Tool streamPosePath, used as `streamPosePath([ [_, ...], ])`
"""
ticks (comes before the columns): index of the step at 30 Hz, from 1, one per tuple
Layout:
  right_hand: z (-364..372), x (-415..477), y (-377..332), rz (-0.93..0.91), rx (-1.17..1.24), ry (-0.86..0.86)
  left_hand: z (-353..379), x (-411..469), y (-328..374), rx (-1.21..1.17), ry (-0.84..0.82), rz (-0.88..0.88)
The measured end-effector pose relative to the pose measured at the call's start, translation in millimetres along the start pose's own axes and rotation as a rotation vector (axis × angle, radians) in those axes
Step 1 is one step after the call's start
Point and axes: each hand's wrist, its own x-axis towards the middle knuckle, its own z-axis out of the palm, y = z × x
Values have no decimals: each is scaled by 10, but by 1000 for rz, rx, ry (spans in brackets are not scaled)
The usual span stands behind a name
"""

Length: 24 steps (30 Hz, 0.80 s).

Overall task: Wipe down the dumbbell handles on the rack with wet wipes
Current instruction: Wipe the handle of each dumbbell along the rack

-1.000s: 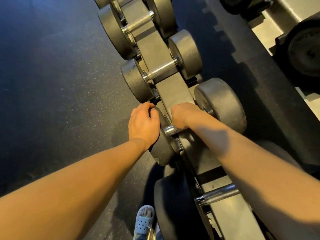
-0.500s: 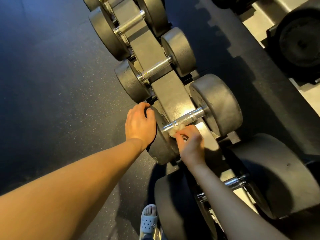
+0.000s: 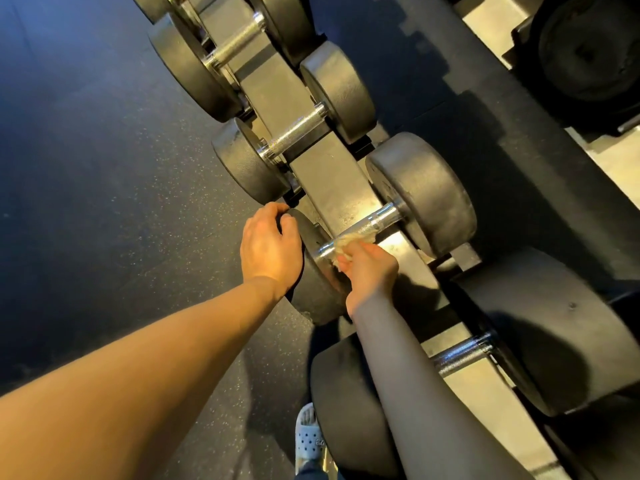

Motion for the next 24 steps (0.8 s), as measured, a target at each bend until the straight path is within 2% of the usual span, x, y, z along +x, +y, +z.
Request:
streamPosePath([
  [3, -21, 73, -28, -85, 76, 110, -6, -2, -1, 6, -5, 8],
  [5, -58, 126, -84, -67, 148, 163, -6, 3, -4, 8, -9, 8],
  [8, -10, 157, -13, -20, 206, 121, -2, 8, -6, 5, -8, 12],
  [11, 63, 131, 156, 45, 17, 17, 7, 4, -18, 3, -5, 17],
  [14, 8, 257, 4, 59, -75, 21, 1, -1, 4, 3, -4, 18],
  [19, -61, 287, -227, 125, 218, 129, -1, -5, 9, 3, 1, 31],
  [24, -115, 76, -110, 136, 323, 67, 0, -4, -5, 4, 1, 38],
])
